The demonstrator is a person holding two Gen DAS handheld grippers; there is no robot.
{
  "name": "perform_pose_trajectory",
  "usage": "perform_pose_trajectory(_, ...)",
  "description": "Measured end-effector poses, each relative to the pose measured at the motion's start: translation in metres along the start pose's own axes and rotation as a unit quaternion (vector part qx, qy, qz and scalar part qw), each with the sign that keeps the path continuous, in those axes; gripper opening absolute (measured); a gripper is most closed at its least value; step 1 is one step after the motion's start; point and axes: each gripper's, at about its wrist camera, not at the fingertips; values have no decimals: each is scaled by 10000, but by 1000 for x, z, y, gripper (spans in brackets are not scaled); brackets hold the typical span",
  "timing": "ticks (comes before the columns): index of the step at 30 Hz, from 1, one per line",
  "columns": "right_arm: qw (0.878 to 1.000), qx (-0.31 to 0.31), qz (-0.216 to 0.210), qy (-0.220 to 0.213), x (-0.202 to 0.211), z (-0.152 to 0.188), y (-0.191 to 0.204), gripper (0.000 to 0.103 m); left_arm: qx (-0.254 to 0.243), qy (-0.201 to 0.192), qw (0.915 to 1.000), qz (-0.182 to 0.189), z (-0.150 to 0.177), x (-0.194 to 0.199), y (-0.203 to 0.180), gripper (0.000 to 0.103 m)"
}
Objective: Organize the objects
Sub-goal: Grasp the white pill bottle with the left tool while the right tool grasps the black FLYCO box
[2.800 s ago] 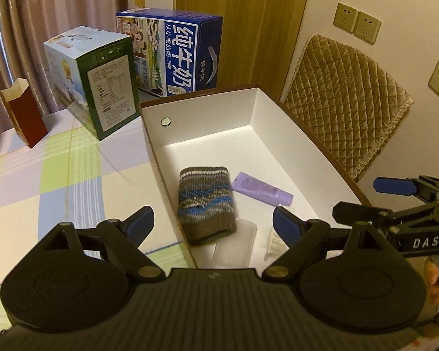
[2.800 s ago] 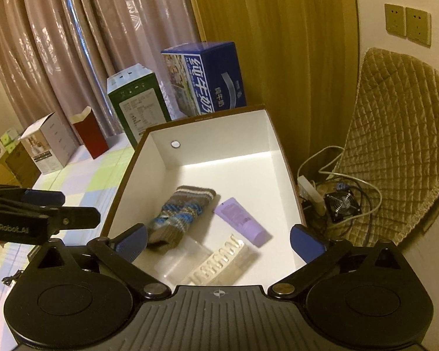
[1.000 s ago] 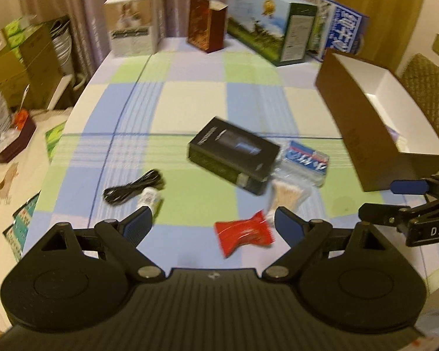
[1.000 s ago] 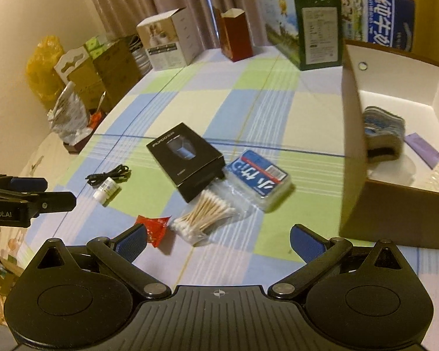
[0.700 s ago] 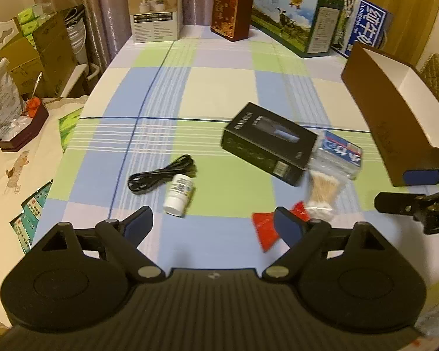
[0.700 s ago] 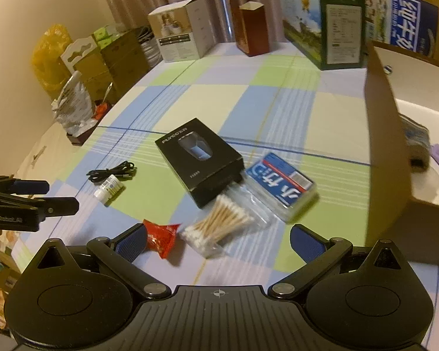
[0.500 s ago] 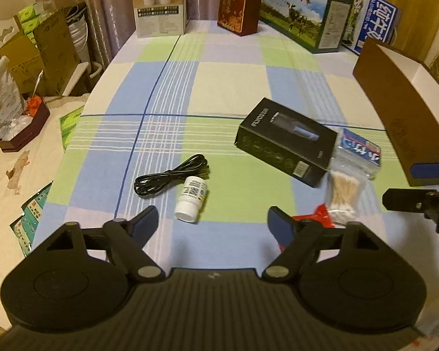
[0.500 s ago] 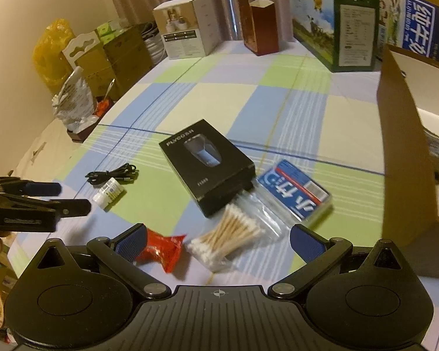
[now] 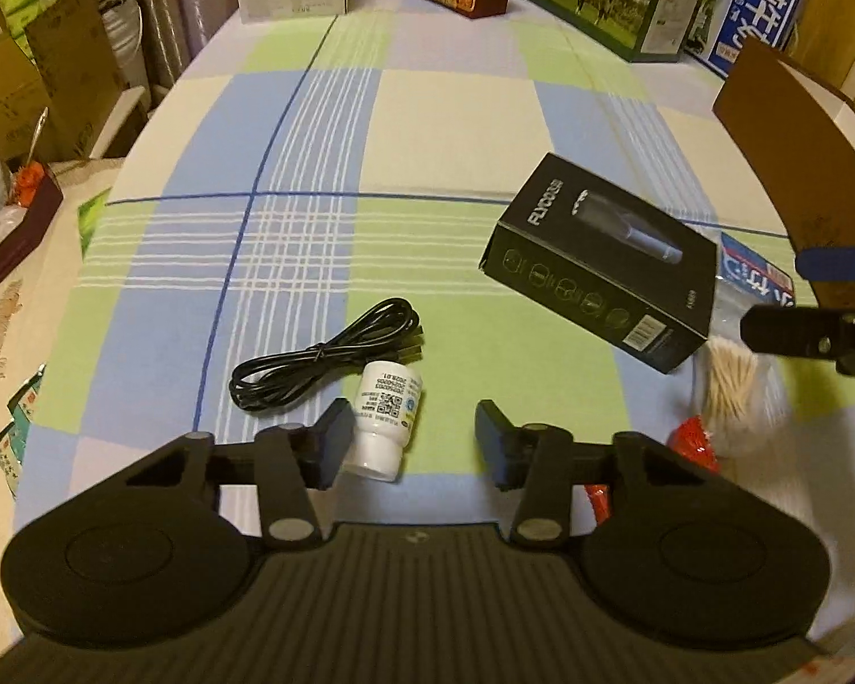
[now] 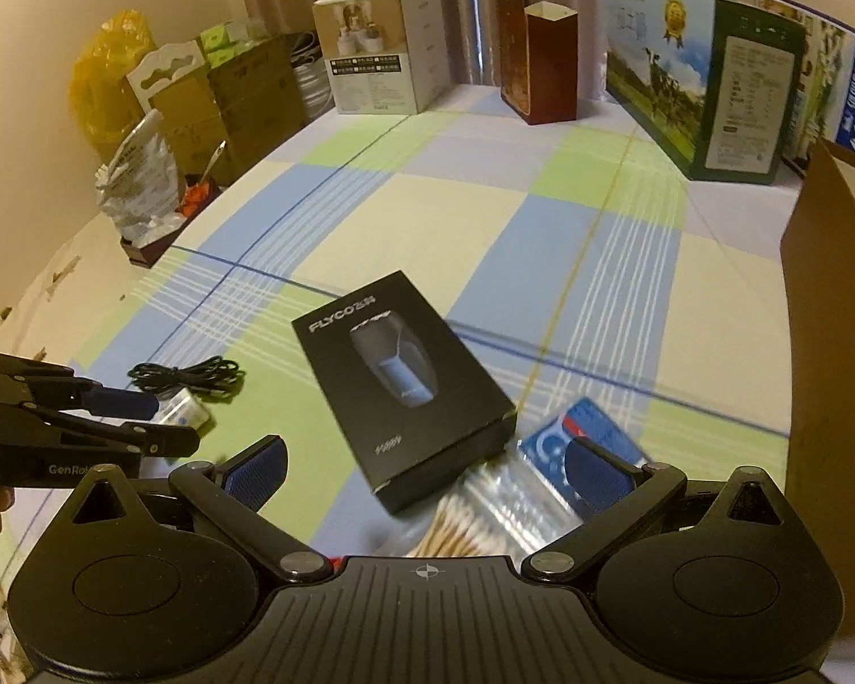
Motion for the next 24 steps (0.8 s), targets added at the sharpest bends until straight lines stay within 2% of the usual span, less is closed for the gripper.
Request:
perform_pose_trajectory(3,9999,139,-19,44,-9,-5,-1,101,-4,44,10000,11,-3,-7,1,38)
perform_pose_trajectory(7,9994,311,-109,127,-21,-10,-1,101,-10,194,9998,71,-6,-17,1,23)
perform_pose_trajectory(16,9948,957,-213,269,-54,-25,8,101,268,282,9992,65,-6,-18,4,22)
perform_pose_trajectory(24,9875,1404,-389,596,-86,-33,13,100,462,349,9983,90,-11,-20,8,22)
Point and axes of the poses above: each gripper's, at about its wrist camera, not at the fingertips, and x roughly against the way its jaws point, y to its left, z to its underside, and after that the axes turned 5 degrees about -z, right-handed
